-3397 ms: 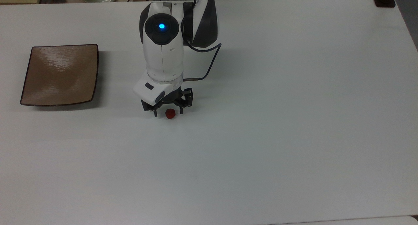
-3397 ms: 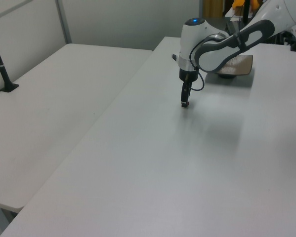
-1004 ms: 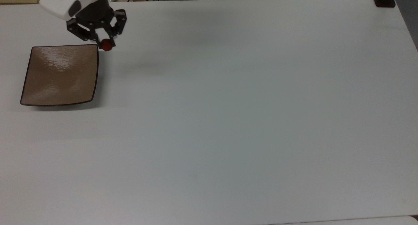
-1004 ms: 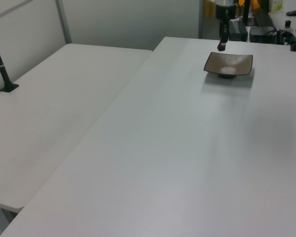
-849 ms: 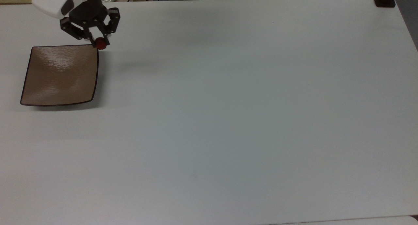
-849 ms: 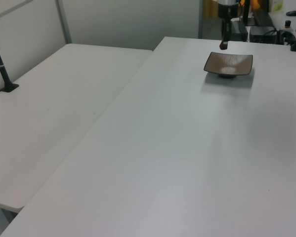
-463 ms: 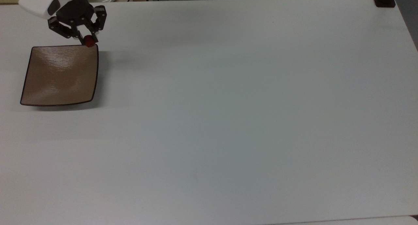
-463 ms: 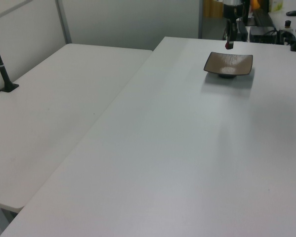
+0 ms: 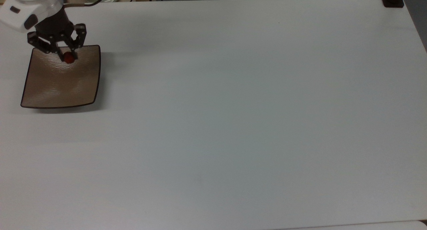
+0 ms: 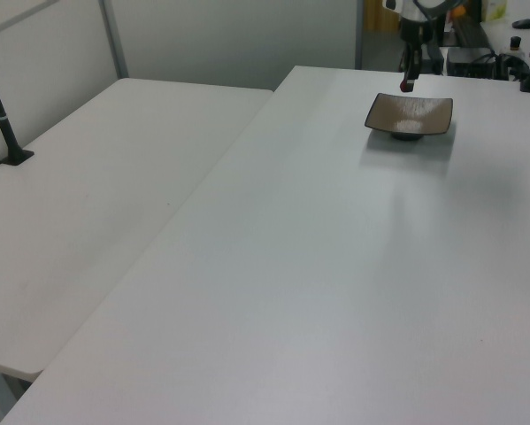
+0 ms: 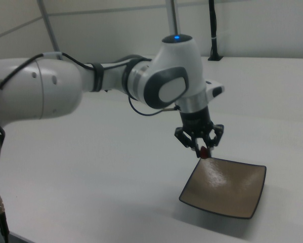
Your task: Strawberries on a ceramic plate
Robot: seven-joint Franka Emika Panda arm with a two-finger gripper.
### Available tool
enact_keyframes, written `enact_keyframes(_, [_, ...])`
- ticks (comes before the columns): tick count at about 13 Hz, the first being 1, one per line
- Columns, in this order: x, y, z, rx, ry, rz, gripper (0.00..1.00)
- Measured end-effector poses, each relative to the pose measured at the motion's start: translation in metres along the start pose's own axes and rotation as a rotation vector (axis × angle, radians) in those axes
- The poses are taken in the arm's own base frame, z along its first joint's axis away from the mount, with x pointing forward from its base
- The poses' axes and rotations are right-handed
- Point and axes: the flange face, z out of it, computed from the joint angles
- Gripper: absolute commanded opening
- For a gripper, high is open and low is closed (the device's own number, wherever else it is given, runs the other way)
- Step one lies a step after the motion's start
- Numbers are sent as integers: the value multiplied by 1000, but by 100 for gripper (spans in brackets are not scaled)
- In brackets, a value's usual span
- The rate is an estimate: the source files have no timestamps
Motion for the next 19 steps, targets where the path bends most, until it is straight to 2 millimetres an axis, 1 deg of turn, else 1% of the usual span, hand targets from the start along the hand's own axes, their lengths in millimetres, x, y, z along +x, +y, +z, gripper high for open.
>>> enact_keyframes(1, [-2, 8, 13, -9, 6, 8, 13])
enact_keyframes(3, [-4, 17, 33, -18, 10, 19, 13])
enact_keyframes(4, [-4, 22, 49, -24, 13, 25, 13])
enact_keyframes(8, [-4, 24, 85, -9, -8, 25, 13])
enact_keyframes(9, [-3, 24, 91, -13, -4, 25, 14])
enact_keyframes(10, [-3, 24, 96, -18, 1, 24, 18])
enact_keyframes(11, [-2, 24, 102, -23, 5, 23, 25])
enact_keyframes(12, [-2, 24, 106, -22, 4, 23, 44])
enact_keyframes(13, [-3, 23, 108, -20, 1, 23, 68])
enact_keyframes(14, [-3, 23, 109, -19, 1, 23, 88])
enact_keyframes(15, [-3, 24, 109, -19, 1, 24, 100])
enact_keyframes(19, [-5, 25, 108, -21, 1, 27, 100])
